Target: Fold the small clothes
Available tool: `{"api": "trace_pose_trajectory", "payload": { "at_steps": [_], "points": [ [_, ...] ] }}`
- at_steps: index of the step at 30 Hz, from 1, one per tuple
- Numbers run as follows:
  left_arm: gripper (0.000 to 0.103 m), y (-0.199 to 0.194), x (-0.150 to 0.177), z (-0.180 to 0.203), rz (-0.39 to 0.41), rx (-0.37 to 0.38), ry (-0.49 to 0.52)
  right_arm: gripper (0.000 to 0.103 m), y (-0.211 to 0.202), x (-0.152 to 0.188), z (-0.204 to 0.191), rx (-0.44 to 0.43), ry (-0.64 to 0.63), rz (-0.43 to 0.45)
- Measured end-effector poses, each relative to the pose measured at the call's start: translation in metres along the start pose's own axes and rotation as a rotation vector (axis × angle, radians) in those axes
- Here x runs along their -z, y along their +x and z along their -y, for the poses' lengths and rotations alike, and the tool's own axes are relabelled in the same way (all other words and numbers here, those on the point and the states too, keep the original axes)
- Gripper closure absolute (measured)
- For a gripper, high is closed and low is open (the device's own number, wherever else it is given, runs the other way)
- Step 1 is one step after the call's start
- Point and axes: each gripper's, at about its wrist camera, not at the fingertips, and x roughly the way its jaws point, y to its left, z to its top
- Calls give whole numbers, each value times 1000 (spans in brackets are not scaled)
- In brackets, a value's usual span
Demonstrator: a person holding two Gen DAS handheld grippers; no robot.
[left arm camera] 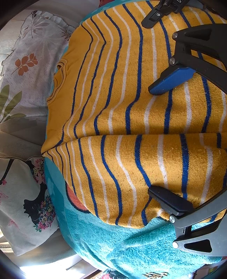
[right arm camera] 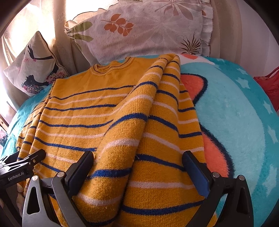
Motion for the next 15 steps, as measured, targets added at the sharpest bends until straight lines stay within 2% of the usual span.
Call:
{"api": "trace_pose_trajectory", "payload": {
  "at_steps": [11,15],
  "points": [
    [0,-1,0,0,0,-5,2,0,-1,1,1,-13,9,10],
    [0,-1,-1,0,-1,-8,3,1,-10,2,10,-42,48,39]
  ]
}}
